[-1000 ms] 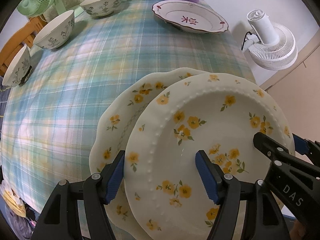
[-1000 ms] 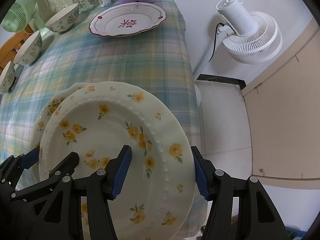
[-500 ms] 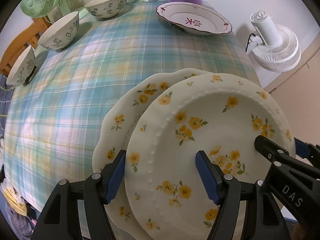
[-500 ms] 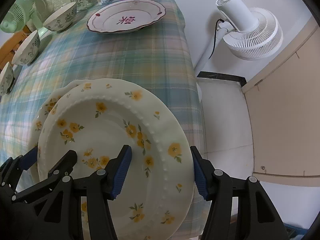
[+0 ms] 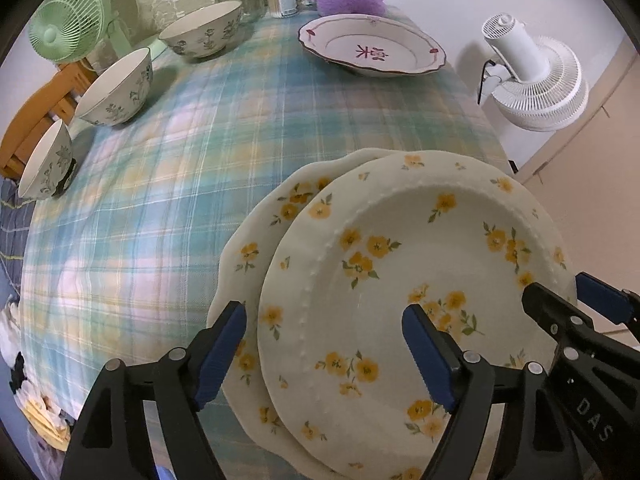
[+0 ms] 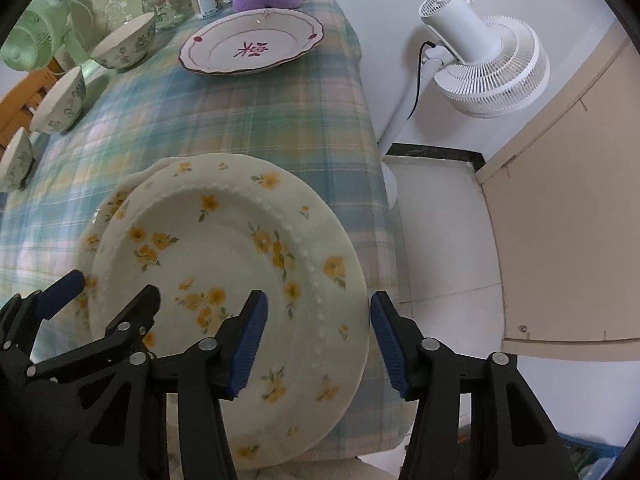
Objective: Organize plates and bowls
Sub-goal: 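Lower the beaded-rim plate onto the first plate and open both grippers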
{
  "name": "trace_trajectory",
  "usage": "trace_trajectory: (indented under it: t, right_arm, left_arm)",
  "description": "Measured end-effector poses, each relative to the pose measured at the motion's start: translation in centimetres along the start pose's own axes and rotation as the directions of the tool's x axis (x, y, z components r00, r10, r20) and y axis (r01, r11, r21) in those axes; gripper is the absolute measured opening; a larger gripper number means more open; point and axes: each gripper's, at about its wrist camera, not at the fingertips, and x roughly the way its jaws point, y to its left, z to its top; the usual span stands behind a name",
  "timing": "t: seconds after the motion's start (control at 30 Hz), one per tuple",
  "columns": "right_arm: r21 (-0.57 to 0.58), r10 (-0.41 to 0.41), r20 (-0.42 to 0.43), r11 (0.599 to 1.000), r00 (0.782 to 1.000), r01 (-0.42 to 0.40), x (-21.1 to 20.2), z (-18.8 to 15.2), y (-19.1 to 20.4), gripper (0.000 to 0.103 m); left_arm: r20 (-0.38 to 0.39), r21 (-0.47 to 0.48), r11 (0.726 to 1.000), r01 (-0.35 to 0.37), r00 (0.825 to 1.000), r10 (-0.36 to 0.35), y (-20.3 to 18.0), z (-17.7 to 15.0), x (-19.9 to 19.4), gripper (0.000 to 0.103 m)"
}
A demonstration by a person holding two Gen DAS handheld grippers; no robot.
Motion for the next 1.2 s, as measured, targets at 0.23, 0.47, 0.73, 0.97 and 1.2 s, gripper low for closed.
trace_trajectory:
  t: [0.23,0.47,0.73,0.97,1.2]
  right_arm:
    - [0.019,-0.019,-0.009,1.0,1.0,0.019,0.6,-0.3,0.6,0.05]
    - [0.009,0.0,-0.02,1.0,1.0,0.0,1.4,0.5,1.3,0.05]
    - [-0.021,0.032,-0.017,0.999,0.999,-0.033,2.0,1.2,1.5,0.05]
    - [-0.057,0.051,0.006,0.997,0.999,-0.05,2.4,1.6,1.9,0.05]
    - [-0.013,0.049,0.026,0.999,0.998,-0.048,1.7,1.3,1.5,0.05]
  left_arm:
    - [-0.013,0.025,1.0,-0.004,1.0,0.004,0.4,-0.4,-0.1,0.082]
    - [-0.027,-0.011,1.0,-0.029,0.999,0.029,1.0,-0.1,0.0,0.082]
    - [-0.029,-0.053,0.997,-0.063,0.998,0.061,0.9,0.0,0.1,0.082]
    - [-0.016,-0.094,0.991,-0.092,0.996,0.091,1.1,-0.1,0.1,0.082]
    - [0.007,-0.068,0.997,-0.035,0.999,0.035,1.6,0.0,-0.6,0.083]
